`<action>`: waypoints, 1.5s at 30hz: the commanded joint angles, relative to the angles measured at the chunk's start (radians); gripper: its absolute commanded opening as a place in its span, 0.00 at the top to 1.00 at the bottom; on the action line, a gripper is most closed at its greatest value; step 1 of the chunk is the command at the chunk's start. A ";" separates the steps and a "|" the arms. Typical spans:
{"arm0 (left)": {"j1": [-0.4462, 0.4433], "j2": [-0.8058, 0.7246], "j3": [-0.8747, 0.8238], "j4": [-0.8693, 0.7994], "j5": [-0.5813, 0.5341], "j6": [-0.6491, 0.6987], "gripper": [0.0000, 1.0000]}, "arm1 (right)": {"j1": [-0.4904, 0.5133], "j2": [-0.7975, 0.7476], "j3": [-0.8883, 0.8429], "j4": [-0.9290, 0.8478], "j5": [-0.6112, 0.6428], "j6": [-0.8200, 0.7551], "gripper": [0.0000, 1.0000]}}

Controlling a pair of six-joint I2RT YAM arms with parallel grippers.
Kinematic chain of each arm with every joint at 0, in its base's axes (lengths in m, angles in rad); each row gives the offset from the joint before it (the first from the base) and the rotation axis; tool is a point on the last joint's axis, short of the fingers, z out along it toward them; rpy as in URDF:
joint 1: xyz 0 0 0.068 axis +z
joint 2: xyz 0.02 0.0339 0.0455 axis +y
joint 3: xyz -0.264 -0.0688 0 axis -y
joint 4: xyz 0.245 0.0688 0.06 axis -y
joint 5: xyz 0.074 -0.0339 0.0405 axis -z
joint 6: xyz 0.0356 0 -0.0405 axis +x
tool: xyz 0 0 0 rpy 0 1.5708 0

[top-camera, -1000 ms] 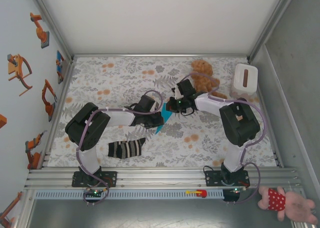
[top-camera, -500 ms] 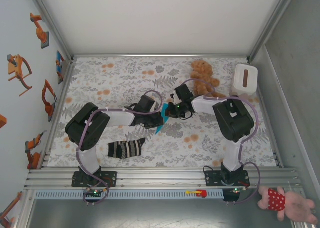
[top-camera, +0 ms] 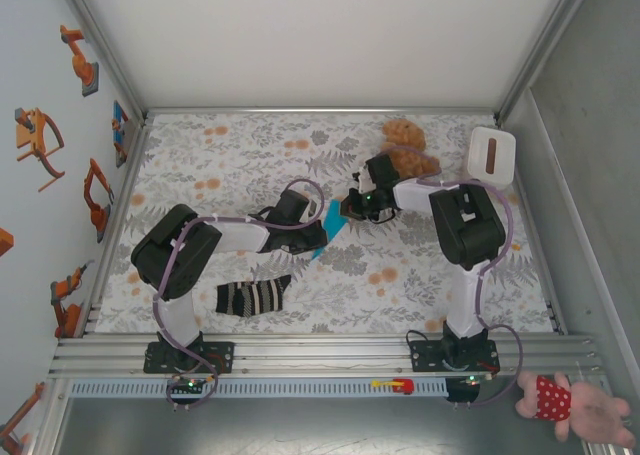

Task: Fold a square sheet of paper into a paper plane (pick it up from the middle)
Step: Fold the wing for the fifth time at the center of the table.

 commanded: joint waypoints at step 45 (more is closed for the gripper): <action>-0.001 0.026 0.049 -0.196 0.026 0.016 0.93 | 0.142 -0.113 -0.132 0.101 0.040 0.098 1.00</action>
